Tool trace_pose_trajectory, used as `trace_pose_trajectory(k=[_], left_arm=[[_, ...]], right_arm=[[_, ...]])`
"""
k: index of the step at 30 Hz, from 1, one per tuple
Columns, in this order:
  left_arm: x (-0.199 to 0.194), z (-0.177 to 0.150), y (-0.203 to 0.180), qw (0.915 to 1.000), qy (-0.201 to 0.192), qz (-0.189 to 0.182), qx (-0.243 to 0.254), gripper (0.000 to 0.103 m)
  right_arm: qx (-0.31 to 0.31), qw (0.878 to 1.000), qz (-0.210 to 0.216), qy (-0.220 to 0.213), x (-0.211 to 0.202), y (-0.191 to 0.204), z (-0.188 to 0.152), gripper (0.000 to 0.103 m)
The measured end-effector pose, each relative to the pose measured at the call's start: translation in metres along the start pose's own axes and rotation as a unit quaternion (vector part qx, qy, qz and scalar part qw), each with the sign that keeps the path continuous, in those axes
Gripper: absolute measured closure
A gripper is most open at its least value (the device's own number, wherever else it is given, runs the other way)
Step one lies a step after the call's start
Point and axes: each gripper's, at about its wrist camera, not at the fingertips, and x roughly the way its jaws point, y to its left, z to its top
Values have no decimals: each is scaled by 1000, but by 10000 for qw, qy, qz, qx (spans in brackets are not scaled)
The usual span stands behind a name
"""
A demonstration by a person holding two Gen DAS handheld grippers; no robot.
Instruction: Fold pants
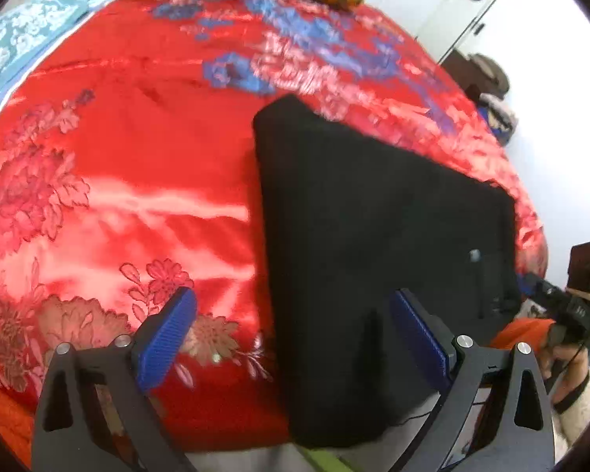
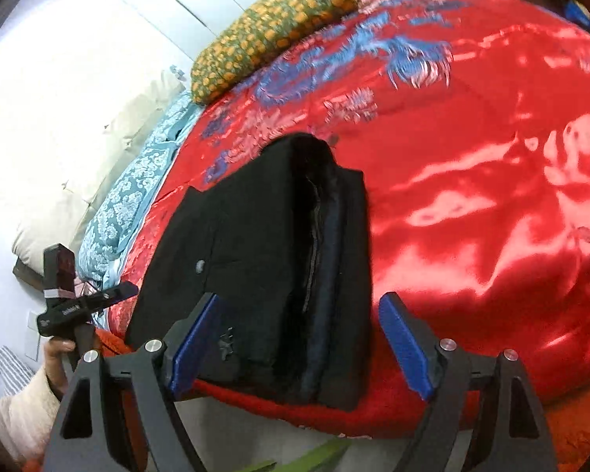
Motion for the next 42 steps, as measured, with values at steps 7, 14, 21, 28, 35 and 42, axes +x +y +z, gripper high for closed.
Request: trace_pose_trajectory(k=[7,14,21,28,35,42], left_arm=[[21,0,11,9990,223,-284,-271,3],[36,23,8,9991,315,-279,-30,3],[40,20,-2,9950,340,-907,-231,65],[4,16,-32,9982,-8,-592,135,76],[-23,63,-39,9970,-284,-704,146,77],[5,156,-39,9973,-602,-382,170,76]], right_arm=[[209,9991,270,246,22,-19,6,17],[-235,9980,303,498,46,-5,14,18],[-97,9982,183,554,52,-4,25,58],[-420,9986,259,195,22,26,23,75],[-398,9975,576,15,12,44,56,76],[-890,9952,382,-135,54,65,159,76]])
